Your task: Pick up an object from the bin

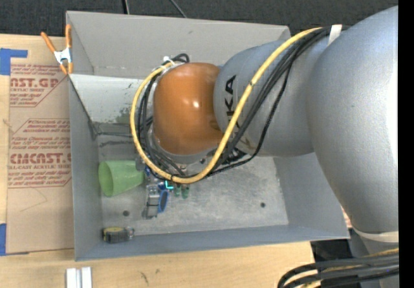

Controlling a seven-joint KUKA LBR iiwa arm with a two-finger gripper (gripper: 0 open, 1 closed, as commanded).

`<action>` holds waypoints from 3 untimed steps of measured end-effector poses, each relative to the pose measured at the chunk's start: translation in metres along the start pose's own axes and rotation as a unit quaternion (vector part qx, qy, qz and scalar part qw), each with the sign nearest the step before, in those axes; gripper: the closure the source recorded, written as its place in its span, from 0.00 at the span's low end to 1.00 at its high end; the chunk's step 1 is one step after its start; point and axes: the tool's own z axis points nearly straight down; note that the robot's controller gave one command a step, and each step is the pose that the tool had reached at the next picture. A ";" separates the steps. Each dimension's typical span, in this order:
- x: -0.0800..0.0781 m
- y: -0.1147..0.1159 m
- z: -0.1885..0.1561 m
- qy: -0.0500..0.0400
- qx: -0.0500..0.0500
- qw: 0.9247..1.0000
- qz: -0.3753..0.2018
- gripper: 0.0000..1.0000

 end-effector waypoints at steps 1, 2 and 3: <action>-0.065 0.011 0.094 -0.003 -0.001 1.000 0.024 0.00; -0.064 0.011 0.090 -0.004 -0.001 1.000 0.025 1.00; -0.089 -0.003 -0.022 -0.009 -0.002 1.000 0.014 1.00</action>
Offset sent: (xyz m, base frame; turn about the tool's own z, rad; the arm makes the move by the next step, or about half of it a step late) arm 0.0639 0.0106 -0.0899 0.0506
